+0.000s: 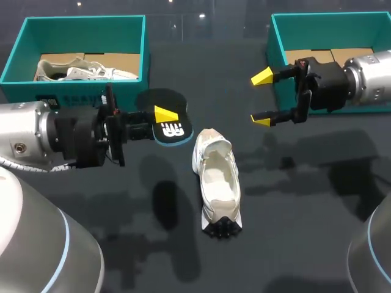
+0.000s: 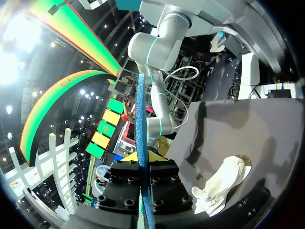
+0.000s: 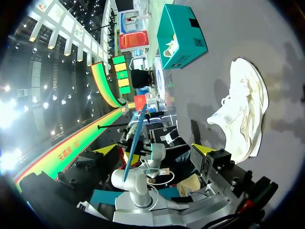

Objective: Take the shoe out of the shoebox, open the shoe tongue, remove and reinsert the insole, then place the shoe into the shoebox

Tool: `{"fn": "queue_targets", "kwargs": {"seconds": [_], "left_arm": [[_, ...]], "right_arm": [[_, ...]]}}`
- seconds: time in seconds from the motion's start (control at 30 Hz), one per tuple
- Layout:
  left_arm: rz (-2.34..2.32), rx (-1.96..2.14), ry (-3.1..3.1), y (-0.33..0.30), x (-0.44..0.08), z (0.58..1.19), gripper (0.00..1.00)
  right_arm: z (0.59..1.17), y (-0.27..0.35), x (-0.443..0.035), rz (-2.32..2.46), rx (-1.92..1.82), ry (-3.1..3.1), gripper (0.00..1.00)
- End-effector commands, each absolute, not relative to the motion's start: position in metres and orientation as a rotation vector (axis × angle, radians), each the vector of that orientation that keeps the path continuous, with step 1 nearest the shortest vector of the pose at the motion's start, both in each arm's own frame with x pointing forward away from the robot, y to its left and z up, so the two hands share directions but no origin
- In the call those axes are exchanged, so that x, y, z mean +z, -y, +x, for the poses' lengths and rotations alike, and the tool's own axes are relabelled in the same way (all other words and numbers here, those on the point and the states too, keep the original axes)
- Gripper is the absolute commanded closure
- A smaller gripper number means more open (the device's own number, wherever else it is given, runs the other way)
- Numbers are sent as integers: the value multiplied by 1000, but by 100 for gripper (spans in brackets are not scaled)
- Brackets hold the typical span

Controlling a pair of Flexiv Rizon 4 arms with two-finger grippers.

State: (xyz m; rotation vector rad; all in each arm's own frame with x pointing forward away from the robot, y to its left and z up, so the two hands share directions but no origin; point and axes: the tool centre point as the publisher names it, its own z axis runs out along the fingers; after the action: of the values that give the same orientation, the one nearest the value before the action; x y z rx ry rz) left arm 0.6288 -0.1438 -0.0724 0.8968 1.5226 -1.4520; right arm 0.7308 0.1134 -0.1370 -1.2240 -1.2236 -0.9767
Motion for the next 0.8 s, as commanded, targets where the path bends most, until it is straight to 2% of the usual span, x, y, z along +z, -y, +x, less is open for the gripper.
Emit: {"fn": "queue_targets", "kwargs": {"seconds": [0.03, 0.8], "left_arm": [[929, -1417, -1511, 146, -76, 631, 100], [954, -1333, -1487, 142, -83, 637, 100]], "right_arm": [[734, -116, -136, -1216, -971, 1225, 0], [741, -121, -138, -1216, -958, 1208, 0]]}}
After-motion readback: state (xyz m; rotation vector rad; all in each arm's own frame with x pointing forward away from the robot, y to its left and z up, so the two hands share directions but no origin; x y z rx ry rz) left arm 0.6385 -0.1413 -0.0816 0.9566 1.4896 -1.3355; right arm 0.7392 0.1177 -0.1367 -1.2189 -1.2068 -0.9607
